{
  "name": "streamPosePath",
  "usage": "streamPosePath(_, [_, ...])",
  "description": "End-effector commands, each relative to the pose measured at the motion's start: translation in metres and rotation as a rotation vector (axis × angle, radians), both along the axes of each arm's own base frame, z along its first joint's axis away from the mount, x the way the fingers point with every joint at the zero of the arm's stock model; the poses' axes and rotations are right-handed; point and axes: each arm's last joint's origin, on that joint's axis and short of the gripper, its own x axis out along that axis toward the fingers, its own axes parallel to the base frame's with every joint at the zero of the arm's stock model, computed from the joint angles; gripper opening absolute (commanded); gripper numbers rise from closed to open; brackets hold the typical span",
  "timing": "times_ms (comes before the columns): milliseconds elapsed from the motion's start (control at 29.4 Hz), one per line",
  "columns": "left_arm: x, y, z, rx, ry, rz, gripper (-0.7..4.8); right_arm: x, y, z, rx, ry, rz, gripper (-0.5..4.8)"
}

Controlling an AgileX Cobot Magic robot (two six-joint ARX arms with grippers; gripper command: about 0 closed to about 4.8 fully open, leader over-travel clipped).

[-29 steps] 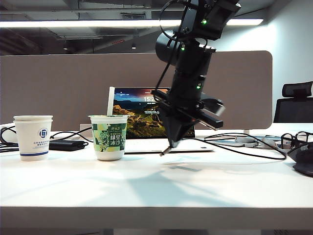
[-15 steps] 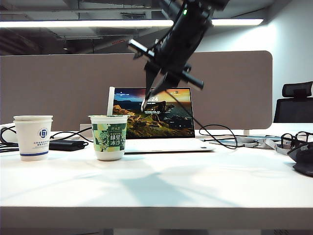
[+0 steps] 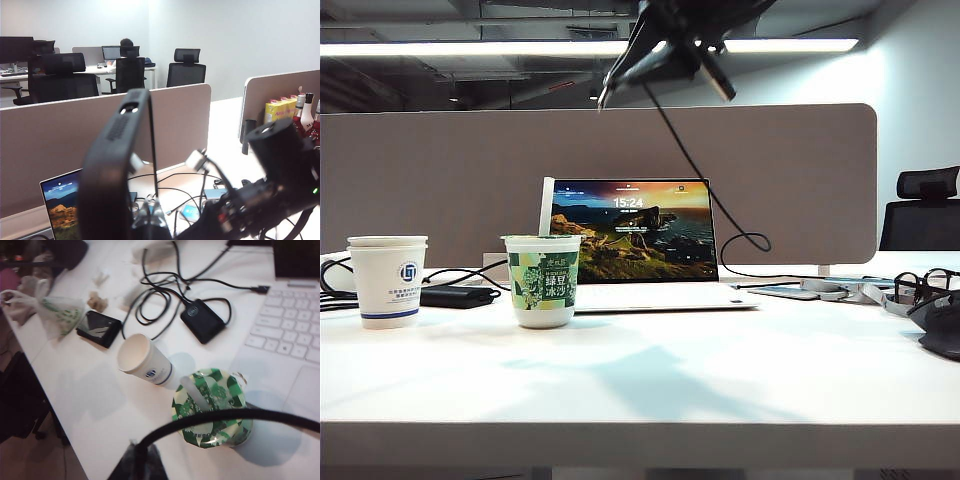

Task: Pick up the black phone, pick up the charger plug, insert the charger plug into the phone's charging port, and finally place the connected phone back on the desk.

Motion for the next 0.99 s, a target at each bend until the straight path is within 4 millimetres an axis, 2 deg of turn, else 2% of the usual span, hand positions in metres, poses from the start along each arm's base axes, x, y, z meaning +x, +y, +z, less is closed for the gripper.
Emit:
streamPosePath(34, [-0.004, 0.001, 0.007, -0.022, -0.043, -0.037, -0.06, -0.008, -0.009, 0.020, 0.015, -0.106, 0.044, -0.06])
streamPosePath(238, [-0.004, -0.001, 0.006, -0.011, -0.046, -0.095, -0.06, -0.017, -0.021, 0.041, 0.023, -0.207, 0.043, -0.06])
streamPosePath(681, [-0.007, -0.005, 0.001, 0.037, -0.019, -0.269, -0.06, -0.032, -0.033, 0.064, 0.080, -0.289, 0.118, -0.06])
streamPosePath(987, [-0.007, -0.006, -0.003, 0.062, 0.021, -0.290, -0.06, -0.045, -0.040, 0.081, 0.096, -0.360, 0.121, -0.06])
